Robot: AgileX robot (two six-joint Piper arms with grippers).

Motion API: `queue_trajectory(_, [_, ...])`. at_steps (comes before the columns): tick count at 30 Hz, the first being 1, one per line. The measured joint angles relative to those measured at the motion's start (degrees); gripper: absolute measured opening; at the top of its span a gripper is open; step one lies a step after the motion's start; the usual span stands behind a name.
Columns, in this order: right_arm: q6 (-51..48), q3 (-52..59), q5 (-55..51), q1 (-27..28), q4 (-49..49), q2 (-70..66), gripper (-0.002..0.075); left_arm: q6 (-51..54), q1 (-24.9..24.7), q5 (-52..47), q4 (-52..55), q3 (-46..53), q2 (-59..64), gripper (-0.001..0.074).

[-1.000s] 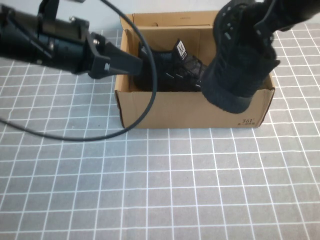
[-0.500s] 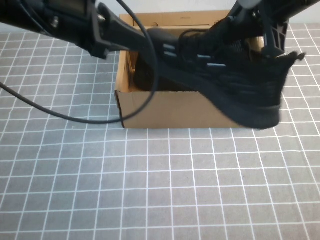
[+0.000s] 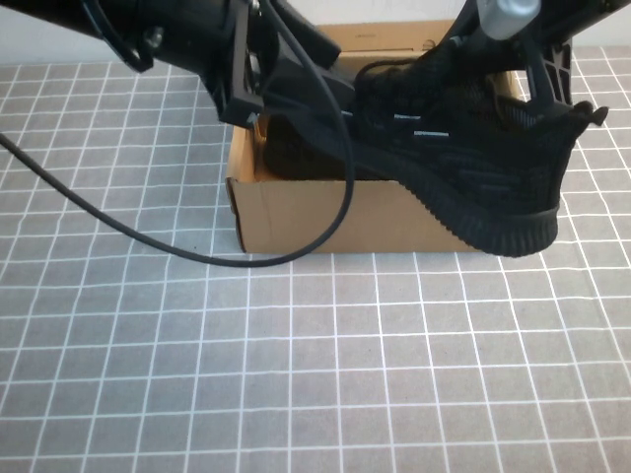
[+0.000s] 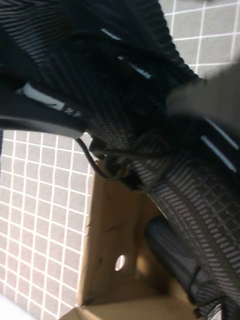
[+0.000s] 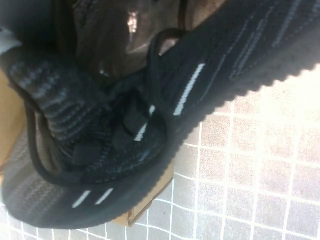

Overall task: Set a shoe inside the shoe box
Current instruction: Hand over the shoe

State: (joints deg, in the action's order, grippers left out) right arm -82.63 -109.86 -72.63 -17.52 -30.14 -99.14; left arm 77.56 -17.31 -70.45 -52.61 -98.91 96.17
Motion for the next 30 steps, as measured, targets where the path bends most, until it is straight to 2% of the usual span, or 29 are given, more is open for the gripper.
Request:
queue_trajectory(2, [-0.9,0.0,0.0,0.0,0.0,0.0,0.001,0.8,0.0,0.5,-1.2,-0.1,0.8,0.0445])
queue_trajectory(3, [-1.3,0.0,0.0,0.0,0.0,0.0,0.001,1.5,0.0,0.8,-1.9,-0.1,1.3,0.0475])
queue_trajectory(6, [-3.0,0.0,0.0,0.0,-0.1,0.0,0.001,4.2,0.0,1.5,-4.2,-0.1,3.0,0.0509])
queue_trajectory(16, [-4.5,0.0,0.0,-0.3,-1.3,0.0,0.001,6.8,0.0,0.6,-6.7,-3.0,7.3,0.0521])
queue_trajectory(30, [-5.4,0.0,0.2,-6.1,2.4,0.0,0.001,7.2,0.0,-1.2,-6.7,-5.5,10.8,0.0506])
